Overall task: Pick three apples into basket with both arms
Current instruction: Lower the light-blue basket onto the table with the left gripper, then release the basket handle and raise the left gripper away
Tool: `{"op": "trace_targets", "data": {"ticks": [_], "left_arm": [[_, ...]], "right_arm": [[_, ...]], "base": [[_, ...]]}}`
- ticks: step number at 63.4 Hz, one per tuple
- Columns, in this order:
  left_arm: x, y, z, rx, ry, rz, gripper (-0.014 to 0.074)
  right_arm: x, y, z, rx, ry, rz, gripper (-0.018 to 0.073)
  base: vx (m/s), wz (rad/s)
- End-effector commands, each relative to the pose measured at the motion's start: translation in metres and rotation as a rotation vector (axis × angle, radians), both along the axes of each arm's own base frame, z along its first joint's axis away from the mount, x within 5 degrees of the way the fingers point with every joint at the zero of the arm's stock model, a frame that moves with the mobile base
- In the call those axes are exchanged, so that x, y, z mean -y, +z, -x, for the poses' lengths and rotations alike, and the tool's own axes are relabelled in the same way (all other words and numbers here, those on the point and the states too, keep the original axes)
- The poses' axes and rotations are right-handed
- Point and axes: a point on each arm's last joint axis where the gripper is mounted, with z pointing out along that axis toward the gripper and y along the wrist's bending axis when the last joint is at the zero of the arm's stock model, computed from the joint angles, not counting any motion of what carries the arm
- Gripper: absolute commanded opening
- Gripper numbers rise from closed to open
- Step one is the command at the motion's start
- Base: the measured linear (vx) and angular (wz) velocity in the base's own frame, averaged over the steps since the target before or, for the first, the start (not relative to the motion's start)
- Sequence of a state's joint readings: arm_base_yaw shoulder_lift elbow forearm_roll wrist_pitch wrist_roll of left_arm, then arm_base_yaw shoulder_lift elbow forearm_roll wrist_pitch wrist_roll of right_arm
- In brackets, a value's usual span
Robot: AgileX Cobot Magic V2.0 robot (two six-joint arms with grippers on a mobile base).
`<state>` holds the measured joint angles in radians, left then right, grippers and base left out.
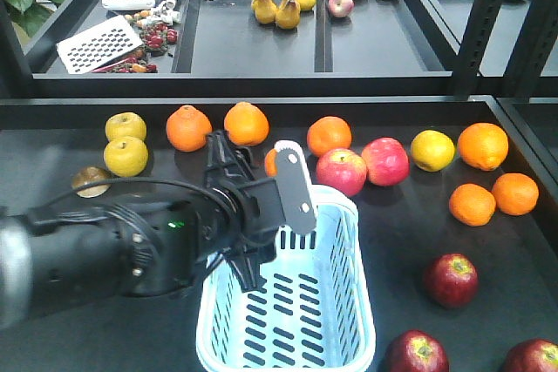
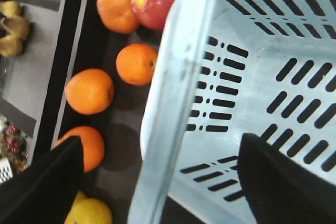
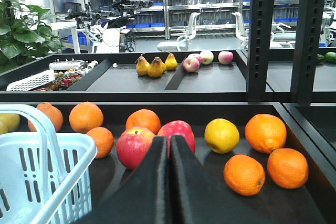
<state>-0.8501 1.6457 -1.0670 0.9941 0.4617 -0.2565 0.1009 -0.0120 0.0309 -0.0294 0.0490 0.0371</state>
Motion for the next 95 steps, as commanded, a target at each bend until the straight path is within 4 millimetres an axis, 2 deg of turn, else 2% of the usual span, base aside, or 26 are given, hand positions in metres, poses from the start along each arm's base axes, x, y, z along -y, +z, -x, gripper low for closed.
{"op": "trace_targets", "data": {"ticks": [1, 12, 24, 33, 39, 52, 62, 71, 80, 95], "left_arm": [[-0.008, 0.038, 0.009, 0.026, 0.051, 0.126, 0.058], [-0.03, 0.072, 0.026, 0.018, 0.141, 0.227, 0.058], [-0.065, 0.112, 0.052, 0.015, 0.253, 0.351, 0.058], [-0.091, 0.133, 0.072, 0.01, 0.315, 0.425, 0.058], [-0.116, 0.141, 0.079, 0.021, 0.402, 0.503, 0.058], [-0.172, 0.137, 0.096, 0.031, 0.623, 0.607, 0.058], [-0.209, 0.128, 0.119, 0.027, 0.84, 0.682, 0.058], [-0.226, 0.122, 0.148, 0.015, 0.911, 0.845, 0.058], [-0.237, 0.116, 0.171, -0.001, 0.919, 0.926, 0.058], [-0.248, 0.118, 0.19, 0.027, 0.915, 0.977, 0.058]], "right_arm": [[0.0, 0.003, 0.0, 0.063, 0.005, 0.004, -0.0009], [0.0, 0.003, 0.0, 0.063, 0.005, 0.004, -0.0009], [0.0, 0.003, 0.0, 0.063, 0.005, 0.004, -0.0009], [0.0, 0.003, 0.0, 0.063, 0.005, 0.004, -0.0009], [0.0, 0.003, 0.0, 0.063, 0.005, 0.004, -0.0009], [0.0, 0.003, 0.0, 0.063, 0.005, 0.004, -0.0009], [0.0, 0.003, 0.0, 0.063, 0.005, 0.004, -0.0009], [0.0, 0.003, 0.0, 0.063, 0.005, 0.004, -0.0009], [0.0, 0.003, 0.0, 0.063, 0.005, 0.004, -0.0009], [0.0, 0.003, 0.0, 0.063, 0.005, 0.004, -0.0009]], "base": [[0.0, 0.0], [0.0, 0.0], [0.0, 0.0], [0.0, 0.0], [0.0, 0.0], [0.0, 0.0], [0.0, 0.0], [0.0, 0.0], [0.0, 0.0], [0.0, 0.0]]}}
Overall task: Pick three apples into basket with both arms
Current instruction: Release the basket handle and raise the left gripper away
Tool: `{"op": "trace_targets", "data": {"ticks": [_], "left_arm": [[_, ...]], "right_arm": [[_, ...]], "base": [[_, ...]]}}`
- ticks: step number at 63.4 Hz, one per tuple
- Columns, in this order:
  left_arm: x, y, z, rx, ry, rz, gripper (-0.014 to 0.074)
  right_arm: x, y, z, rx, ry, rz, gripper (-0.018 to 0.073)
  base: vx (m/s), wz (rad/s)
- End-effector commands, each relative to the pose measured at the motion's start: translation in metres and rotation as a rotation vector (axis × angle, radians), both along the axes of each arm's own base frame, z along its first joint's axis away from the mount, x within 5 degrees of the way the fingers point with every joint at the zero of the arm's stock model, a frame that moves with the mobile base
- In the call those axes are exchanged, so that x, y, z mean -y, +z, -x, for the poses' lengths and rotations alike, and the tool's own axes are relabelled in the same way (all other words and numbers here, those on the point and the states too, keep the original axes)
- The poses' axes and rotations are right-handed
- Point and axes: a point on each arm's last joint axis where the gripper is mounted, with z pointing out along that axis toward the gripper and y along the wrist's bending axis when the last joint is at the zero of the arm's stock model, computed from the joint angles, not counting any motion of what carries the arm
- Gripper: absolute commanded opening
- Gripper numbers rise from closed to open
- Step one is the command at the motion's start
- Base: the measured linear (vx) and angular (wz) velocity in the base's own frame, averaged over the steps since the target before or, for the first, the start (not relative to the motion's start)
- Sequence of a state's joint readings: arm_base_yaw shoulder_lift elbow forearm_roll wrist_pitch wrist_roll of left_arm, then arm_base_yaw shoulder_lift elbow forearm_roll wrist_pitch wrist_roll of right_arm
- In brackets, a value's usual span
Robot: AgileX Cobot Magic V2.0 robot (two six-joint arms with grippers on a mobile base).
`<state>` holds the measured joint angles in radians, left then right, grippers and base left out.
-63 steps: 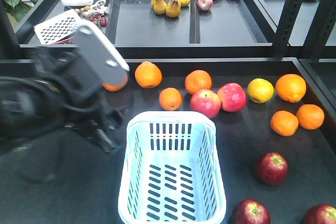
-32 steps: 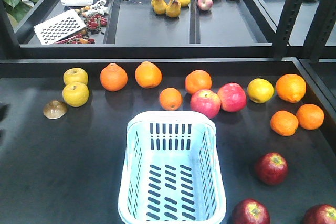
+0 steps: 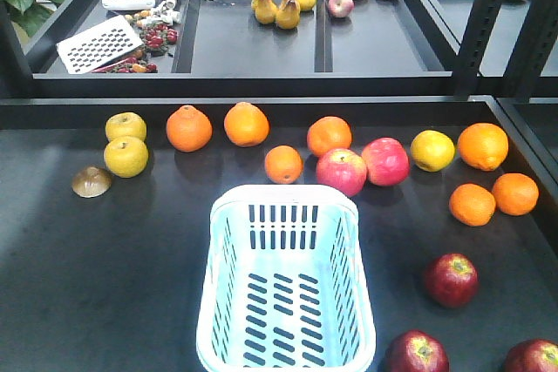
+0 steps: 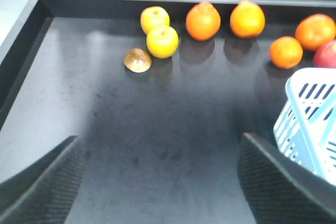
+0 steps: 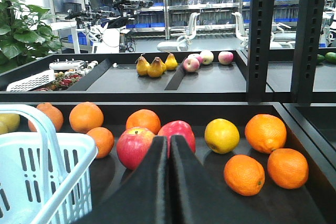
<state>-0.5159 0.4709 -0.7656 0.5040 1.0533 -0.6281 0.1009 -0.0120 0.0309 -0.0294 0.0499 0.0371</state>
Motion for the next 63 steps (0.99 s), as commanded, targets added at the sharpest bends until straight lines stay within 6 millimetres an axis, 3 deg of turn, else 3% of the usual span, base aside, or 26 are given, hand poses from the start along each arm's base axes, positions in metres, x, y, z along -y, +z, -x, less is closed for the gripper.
{"op": "trace_targets", "data": {"ticks": [1, 30, 44, 54, 63], "left_arm": [[-0.002, 0.011, 0.001, 0.081, -0.006, 0.016, 0.058], [-0.002, 0.011, 0.001, 0.082, -0.003, 0.009, 0.058], [-0.002, 0.011, 0.001, 0.082, -0.003, 0.009, 0.058], [-0.002, 0.011, 0.001, 0.082, -0.003, 0.009, 0.058], [-0.002, 0.011, 0.001, 0.082, -0.003, 0.009, 0.058]], "right_arm": [[0.0, 0.003, 0.0, 0.064, 0.005, 0.004, -0.0009], [0.0, 0.007, 0.0, 0.104, 0.006, 0.0, -0.0009], [0.0, 0.028, 0.003, 0.117, 0.012, -0.113, -0.0009], [-0.002, 0.057, 0.0, -0.023, 0.02, -0.106, -0.0009], [-0.005, 0.075, -0.016, -0.297, 0.025, -0.065, -0.0009]], "base": [[0.0, 0.0], [0.0, 0.0], [0.0, 0.0], [0.0, 0.0], [0.0, 0.0]]}}
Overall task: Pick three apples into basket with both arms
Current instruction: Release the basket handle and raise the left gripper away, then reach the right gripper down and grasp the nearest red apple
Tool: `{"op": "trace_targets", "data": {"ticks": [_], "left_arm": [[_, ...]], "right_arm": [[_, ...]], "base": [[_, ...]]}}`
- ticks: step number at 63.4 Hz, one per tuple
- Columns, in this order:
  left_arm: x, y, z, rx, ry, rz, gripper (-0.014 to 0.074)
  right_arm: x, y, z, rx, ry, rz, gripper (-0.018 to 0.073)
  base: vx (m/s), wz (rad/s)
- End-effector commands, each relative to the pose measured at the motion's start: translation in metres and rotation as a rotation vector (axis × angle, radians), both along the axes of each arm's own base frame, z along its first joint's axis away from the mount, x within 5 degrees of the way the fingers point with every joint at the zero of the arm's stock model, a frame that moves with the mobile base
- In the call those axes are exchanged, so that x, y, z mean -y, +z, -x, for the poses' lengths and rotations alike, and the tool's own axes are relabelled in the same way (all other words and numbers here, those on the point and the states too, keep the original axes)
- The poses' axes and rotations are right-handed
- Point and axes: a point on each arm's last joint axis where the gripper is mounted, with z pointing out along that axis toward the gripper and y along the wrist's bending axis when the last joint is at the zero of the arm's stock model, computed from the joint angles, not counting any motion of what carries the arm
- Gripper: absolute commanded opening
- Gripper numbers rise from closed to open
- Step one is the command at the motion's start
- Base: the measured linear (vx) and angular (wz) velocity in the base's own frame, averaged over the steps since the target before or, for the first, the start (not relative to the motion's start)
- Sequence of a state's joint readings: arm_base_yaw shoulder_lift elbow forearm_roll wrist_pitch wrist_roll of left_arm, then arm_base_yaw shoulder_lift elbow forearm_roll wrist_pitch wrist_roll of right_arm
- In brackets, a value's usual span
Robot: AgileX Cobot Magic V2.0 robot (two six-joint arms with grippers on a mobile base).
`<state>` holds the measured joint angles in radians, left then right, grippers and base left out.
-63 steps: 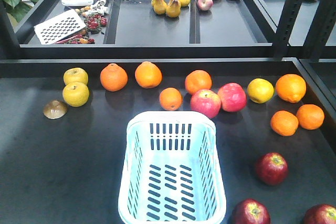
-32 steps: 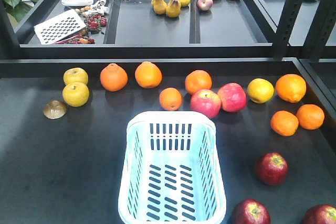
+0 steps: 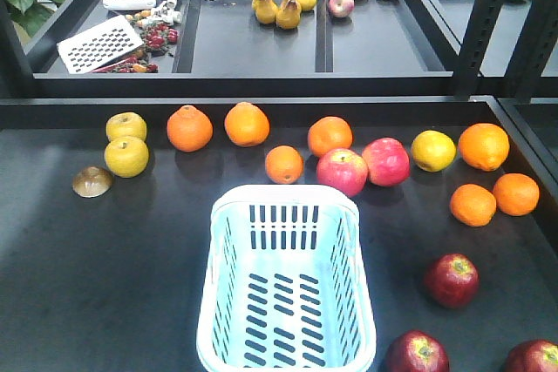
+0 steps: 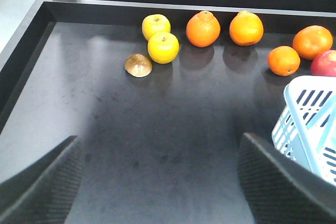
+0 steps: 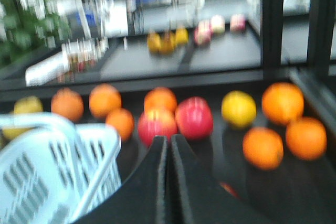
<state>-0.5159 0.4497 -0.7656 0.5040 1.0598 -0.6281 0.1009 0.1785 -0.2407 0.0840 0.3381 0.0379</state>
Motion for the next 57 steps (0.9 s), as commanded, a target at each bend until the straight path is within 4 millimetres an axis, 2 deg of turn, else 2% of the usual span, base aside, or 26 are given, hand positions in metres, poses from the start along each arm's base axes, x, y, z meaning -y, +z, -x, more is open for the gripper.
{"op": "trace_targets", "data": {"ticks": [1, 7, 15, 28, 40, 47, 57], "left_arm": [[0.0, 0.01, -0.003, 0.069, -0.005, 0.0, 0.058], [0.0, 0.01, -0.003, 0.069, -0.005, 0.0, 0.058], [0.0, 0.01, -0.003, 0.069, -0.005, 0.0, 0.058], [0.0, 0.01, -0.003, 0.069, -0.005, 0.0, 0.058], [0.0, 0.01, -0.003, 0.069, -0.005, 0.0, 0.058], [0.0, 0.01, -0.003, 0.069, -0.005, 0.0, 0.058], [0.0, 0.01, -0.003, 0.069, -0.005, 0.0, 0.058]], "right_arm": [[-0.002, 0.022, -0.012, -0.106, 0.014, 0.028, -0.0009], [-0.004, 0.031, -0.027, -0.277, 0.026, 0.047, -0.0009], [-0.007, 0.03, -0.049, -0.464, 0.035, 0.066, -0.0009], [-0.011, 0.007, -0.084, -0.654, 0.036, 0.082, -0.0009], [-0.013, -0.011, -0.096, -0.791, 0.04, 0.08, 0.0001], [-0.013, -0.014, -0.097, -0.809, 0.041, 0.082, 0.0063], [-0.013, -0.014, -0.097, -0.811, 0.041, 0.084, 0.0244]], "base": [[0.0, 0.0], [0.0, 0.0], [0.0, 0.0], [0.0, 0.0], [0.0, 0.0], [0.0, 0.0], [0.0, 0.0]]}}
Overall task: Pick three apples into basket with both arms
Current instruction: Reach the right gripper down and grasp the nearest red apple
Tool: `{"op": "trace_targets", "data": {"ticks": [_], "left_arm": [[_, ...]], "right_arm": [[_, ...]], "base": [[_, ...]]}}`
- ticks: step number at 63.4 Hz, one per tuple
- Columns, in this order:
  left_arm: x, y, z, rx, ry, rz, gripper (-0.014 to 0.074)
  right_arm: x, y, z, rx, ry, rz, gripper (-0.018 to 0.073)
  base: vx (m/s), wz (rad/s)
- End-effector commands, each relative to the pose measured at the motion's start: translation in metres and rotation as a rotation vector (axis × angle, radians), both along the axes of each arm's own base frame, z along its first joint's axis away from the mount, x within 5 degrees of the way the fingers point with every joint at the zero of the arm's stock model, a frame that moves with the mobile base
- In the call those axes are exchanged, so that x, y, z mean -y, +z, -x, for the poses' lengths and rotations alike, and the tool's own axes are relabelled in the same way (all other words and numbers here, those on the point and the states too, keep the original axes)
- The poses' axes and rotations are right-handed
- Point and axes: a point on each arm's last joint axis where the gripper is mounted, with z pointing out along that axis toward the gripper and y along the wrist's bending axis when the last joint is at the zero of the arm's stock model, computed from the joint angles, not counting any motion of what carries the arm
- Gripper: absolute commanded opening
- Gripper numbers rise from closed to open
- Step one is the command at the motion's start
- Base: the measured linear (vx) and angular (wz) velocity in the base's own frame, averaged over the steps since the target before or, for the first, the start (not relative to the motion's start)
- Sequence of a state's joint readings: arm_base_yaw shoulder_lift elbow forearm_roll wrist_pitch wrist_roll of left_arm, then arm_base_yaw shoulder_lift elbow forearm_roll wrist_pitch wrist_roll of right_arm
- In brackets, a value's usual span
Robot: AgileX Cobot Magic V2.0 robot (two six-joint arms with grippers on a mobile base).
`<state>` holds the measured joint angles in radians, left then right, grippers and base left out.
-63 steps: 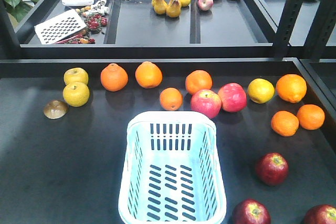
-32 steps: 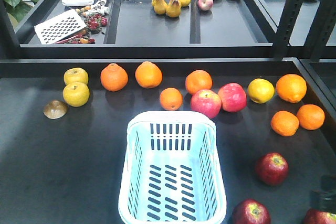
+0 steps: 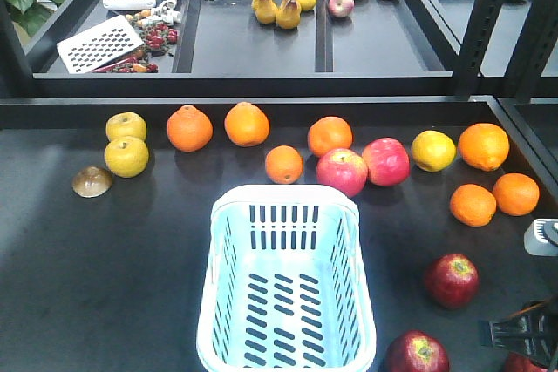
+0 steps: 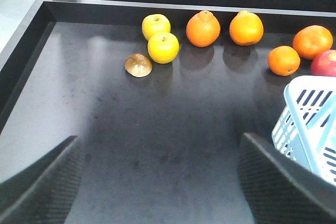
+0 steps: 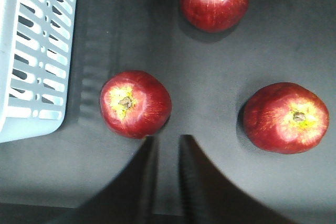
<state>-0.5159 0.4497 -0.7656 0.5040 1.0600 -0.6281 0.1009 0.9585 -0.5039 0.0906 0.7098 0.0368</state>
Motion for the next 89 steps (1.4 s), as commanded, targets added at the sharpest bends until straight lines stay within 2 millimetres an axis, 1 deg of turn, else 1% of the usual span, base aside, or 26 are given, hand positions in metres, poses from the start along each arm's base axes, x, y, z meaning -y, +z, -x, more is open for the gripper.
{"op": "trace_targets", "data": {"ticks": [1, 5, 9, 15, 19, 23, 32, 39, 48, 55, 62, 72, 76, 89], "left_arm": [[0.001, 0.01, -0.003, 0.07, -0.005, 0.0, 0.058], [0.001, 0.01, -0.003, 0.07, -0.005, 0.0, 0.058], [0.001, 0.01, -0.003, 0.07, -0.005, 0.0, 0.058], [0.001, 0.01, -0.003, 0.07, -0.005, 0.0, 0.058], [0.001, 0.01, -0.003, 0.07, -0.005, 0.0, 0.058], [0.001, 0.01, -0.003, 0.07, -0.005, 0.0, 0.058], [0.001, 0.01, -0.003, 0.07, -0.005, 0.0, 0.058], [0.001, 0.01, -0.003, 0.07, -0.005, 0.0, 0.058], [0.001, 0.01, -0.003, 0.07, -0.005, 0.0, 0.058], [0.001, 0.01, -0.003, 0.07, -0.005, 0.0, 0.058], [0.001, 0.01, -0.003, 0.07, -0.005, 0.0, 0.058], [0.001, 0.01, -0.003, 0.07, -0.005, 0.0, 0.058], [0.001, 0.01, -0.003, 0.07, -0.005, 0.0, 0.058], [0.001, 0.01, -0.003, 0.07, -0.005, 0.0, 0.058]], "right_arm": [[-0.001, 0.012, -0.007, 0.072, 0.011, -0.002, 0.0277], [-0.001, 0.012, -0.007, 0.071, 0.011, -0.001, 0.037], [-0.001, 0.012, -0.007, 0.071, 0.011, -0.001, 0.0491], [-0.001, 0.012, -0.007, 0.072, 0.009, -0.004, 0.0627], [-0.001, 0.012, -0.007, 0.073, 0.01, -0.003, 0.0691], [-0.001, 0.012, -0.008, 0.074, 0.022, 0.006, 0.0721], [-0.002, 0.0, -0.015, 0.009, 0.081, 0.037, 0.0717], [-0.006, -0.015, -0.025, -0.08, 0.094, 0.013, 0.0702], [-0.013, -0.028, -0.041, -0.164, 0.121, -0.031, 0.068], [-0.016, -0.04, -0.051, -0.204, 0.127, -0.05, 0.0669], [-0.021, -0.054, -0.06, -0.225, 0.135, -0.043, 0.0668], [-0.039, -0.073, -0.068, -0.235, 0.191, -0.019, 0.0666], [-0.042, -0.081, -0.071, -0.232, 0.183, -0.015, 0.0664], [-0.042, -0.105, -0.082, -0.237, 0.16, 0.006, 0.0655]], "base": [[0.0, 0.0], [0.0, 0.0], [0.0, 0.0], [0.0, 0.0], [0.0, 0.0], [0.0, 0.0], [0.0, 0.0], [0.0, 0.0], [0.0, 0.0], [0.0, 0.0], [0.0, 0.0], [0.0, 0.0], [0.0, 0.0], [0.0, 0.0]]}}
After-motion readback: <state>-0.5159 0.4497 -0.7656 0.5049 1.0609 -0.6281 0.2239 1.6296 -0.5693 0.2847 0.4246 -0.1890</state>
